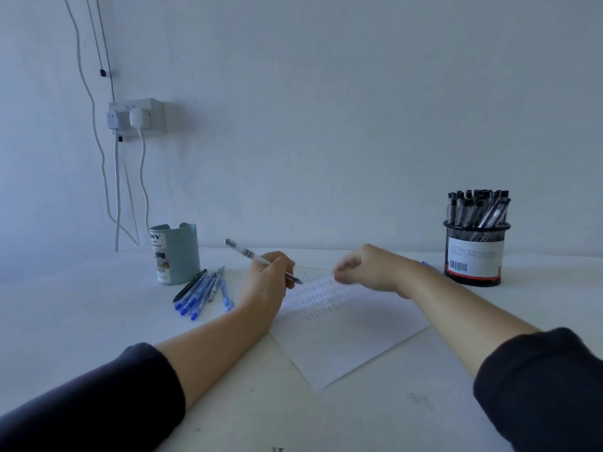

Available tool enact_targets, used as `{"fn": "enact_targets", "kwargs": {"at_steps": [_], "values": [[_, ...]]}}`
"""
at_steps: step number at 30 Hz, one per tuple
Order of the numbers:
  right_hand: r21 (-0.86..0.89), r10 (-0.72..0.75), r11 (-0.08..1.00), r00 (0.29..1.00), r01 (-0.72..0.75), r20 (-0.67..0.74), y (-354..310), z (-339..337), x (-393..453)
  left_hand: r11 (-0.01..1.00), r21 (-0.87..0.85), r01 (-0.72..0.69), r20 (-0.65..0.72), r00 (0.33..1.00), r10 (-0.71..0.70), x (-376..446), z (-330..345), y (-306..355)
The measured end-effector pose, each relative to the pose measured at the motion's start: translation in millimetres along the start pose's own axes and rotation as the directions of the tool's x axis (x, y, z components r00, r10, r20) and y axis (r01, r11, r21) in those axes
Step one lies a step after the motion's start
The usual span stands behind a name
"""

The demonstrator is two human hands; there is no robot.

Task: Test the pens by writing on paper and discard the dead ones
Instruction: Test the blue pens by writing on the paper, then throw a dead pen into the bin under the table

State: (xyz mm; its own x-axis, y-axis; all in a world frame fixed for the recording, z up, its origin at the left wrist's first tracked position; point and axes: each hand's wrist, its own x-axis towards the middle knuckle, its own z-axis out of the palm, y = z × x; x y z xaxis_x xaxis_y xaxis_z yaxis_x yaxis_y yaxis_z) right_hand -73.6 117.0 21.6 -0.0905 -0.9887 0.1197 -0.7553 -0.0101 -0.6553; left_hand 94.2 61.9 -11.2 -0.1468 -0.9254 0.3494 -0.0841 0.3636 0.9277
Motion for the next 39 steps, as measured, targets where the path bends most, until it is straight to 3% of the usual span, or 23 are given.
{"fn": "enact_targets", "kwargs": {"at_steps": [4,8,13,15,19,22,23,25,28,29,32,34,36,39], "values": [[0.153,0.004,0.988,0.976,0.030,-0.216,-16.3,-11.6,-12.5,0.996,0.071,-0.054,-0.039,0.998,0.057,-2.7,-2.3,2.3],[0.166,0.072,0.985,0.980,-0.041,-0.188,-19.9,-19.7,-58.4,0.970,0.194,-0.146,-0.064,0.985,0.161,-14.9,-1.9,12.7],[0.252,0.162,0.964,0.945,-0.089,-0.286,0.7,-37.6,-134.7,0.987,-0.044,-0.155,-0.066,0.986,0.151,-58.3,34.1,47.7],[0.349,0.167,0.937,0.896,-0.014,-0.411,9.5,-41.6,-166.0,0.979,-0.183,-0.090,-0.013,0.996,0.089,-89.6,60.0,69.0],[0.498,0.206,0.833,0.699,0.243,-0.685,25.7,-50.1,-240.8,0.928,-0.364,0.082,0.248,0.969,0.012,-170.8,120.2,107.7],[0.530,0.291,0.780,0.556,0.334,-0.779,49.8,-56.9,-302.4,0.909,-0.379,0.175,0.512,0.858,0.048,-241.0,162.3,126.6],[0.535,0.334,0.776,0.501,0.336,-0.799,67.4,-57.7,-337.7,0.913,-0.353,0.205,0.621,0.782,0.065,-275.8,181.4,129.5],[0.579,0.385,0.747,0.496,0.328,-0.778,82.6,-55.2,-362.4,0.934,-0.335,0.121,0.716,0.677,0.169,-303.8,192.2,127.5],[0.674,0.586,0.715,0.366,0.186,-0.723,135.3,-41.0,-438.5,0.984,-0.175,0.006,0.897,0.413,0.157,-374.8,229.9,102.2],[0.713,0.664,0.689,0.281,0.130,-0.693,157.1,-32.0,-473.4,0.995,-0.093,-0.021,0.946,0.309,0.095,-404.5,245.9,86.7],[0.838,0.831,0.545,0.137,-0.008,-0.539,213.6,5.7,-548.0,0.982,0.159,-0.104,0.984,0.094,-0.150,-462.4,273.4,30.3],[0.907,0.911,0.412,0.060,-0.090,-0.408,246.1,38.3,-592.3,0.946,0.296,-0.129,0.954,-0.007,-0.299,-499.1,284.9,-6.9],[0.954,0.960,0.276,-0.009,-0.119,-0.278,273.3,76.0,-625.3,0.891,0.423,-0.167,0.901,-0.032,-0.434,-528.9,289.5,-40.3],[0.993,0.985,0.085,-0.141,-0.085,-0.096,305.6,134.6,-664.5,0.781,0.614,-0.111,0.776,-0.095,-0.624,-567.9,287.0,-78.3]]}}
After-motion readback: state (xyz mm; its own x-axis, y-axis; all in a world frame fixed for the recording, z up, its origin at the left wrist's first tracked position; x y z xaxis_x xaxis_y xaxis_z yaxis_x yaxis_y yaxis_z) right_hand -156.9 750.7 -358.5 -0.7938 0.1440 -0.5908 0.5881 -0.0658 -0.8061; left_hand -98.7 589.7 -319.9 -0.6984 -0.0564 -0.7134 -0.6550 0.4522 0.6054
